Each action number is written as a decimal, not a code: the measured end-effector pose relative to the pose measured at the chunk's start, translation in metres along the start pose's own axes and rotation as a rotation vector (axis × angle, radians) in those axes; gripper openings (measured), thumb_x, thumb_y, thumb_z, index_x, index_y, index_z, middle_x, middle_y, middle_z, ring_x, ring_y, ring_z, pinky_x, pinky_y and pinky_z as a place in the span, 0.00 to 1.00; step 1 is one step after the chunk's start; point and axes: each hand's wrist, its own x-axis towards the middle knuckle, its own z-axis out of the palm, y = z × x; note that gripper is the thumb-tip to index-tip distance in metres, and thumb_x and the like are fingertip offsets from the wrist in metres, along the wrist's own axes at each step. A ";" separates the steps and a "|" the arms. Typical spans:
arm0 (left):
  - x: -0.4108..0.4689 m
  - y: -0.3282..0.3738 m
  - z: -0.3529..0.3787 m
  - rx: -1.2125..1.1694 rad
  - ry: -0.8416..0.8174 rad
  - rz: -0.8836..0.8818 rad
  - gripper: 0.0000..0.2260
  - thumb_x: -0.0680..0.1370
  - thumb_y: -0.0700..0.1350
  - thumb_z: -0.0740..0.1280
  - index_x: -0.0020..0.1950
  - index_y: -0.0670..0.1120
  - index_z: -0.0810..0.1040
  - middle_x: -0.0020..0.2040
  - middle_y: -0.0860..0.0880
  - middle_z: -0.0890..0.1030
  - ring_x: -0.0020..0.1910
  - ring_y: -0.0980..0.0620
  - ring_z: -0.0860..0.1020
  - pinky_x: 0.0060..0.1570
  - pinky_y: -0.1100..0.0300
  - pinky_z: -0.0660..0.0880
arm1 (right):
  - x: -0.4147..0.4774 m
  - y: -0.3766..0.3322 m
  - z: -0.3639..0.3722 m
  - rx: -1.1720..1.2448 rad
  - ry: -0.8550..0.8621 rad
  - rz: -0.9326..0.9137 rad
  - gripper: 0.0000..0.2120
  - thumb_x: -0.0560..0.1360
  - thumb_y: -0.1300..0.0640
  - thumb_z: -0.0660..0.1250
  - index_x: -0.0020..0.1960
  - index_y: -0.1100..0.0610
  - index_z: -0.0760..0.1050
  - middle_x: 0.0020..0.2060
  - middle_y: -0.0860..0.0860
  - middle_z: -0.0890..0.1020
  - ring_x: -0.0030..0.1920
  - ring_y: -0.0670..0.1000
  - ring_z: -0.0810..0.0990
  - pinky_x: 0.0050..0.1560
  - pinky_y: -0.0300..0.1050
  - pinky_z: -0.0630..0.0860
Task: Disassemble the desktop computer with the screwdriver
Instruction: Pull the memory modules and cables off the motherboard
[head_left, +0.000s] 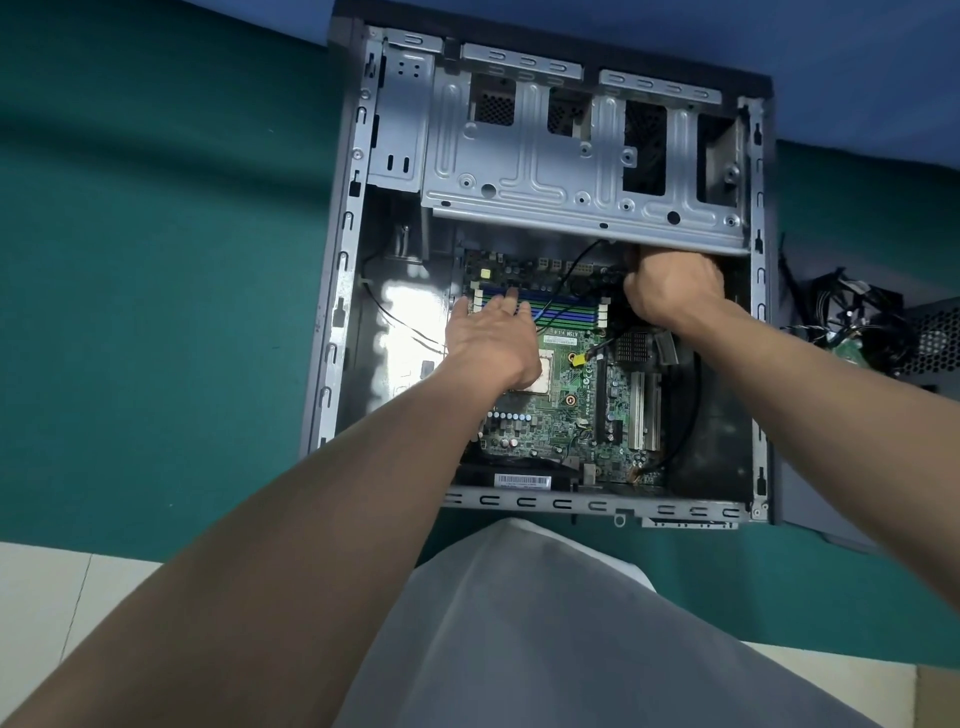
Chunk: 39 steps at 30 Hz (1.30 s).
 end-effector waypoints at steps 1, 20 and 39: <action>0.000 0.000 0.000 0.001 0.000 -0.002 0.31 0.80 0.43 0.57 0.79 0.47 0.44 0.79 0.47 0.44 0.78 0.50 0.46 0.75 0.42 0.42 | 0.000 0.000 0.000 0.021 0.001 -0.007 0.12 0.77 0.59 0.59 0.36 0.63 0.69 0.35 0.57 0.74 0.39 0.59 0.72 0.43 0.49 0.69; -0.001 -0.001 -0.003 0.006 -0.017 0.006 0.31 0.81 0.44 0.57 0.79 0.47 0.44 0.79 0.47 0.44 0.78 0.50 0.46 0.74 0.40 0.42 | -0.001 0.001 -0.002 0.091 0.009 0.056 0.13 0.76 0.58 0.57 0.35 0.62 0.70 0.35 0.58 0.73 0.39 0.59 0.71 0.45 0.49 0.70; -0.001 -0.001 -0.005 -0.004 -0.022 -0.002 0.30 0.81 0.44 0.56 0.79 0.48 0.46 0.79 0.49 0.46 0.78 0.51 0.47 0.74 0.41 0.42 | -0.008 0.005 0.004 0.089 0.130 -0.018 0.12 0.76 0.60 0.60 0.34 0.60 0.68 0.37 0.59 0.78 0.37 0.60 0.74 0.42 0.48 0.71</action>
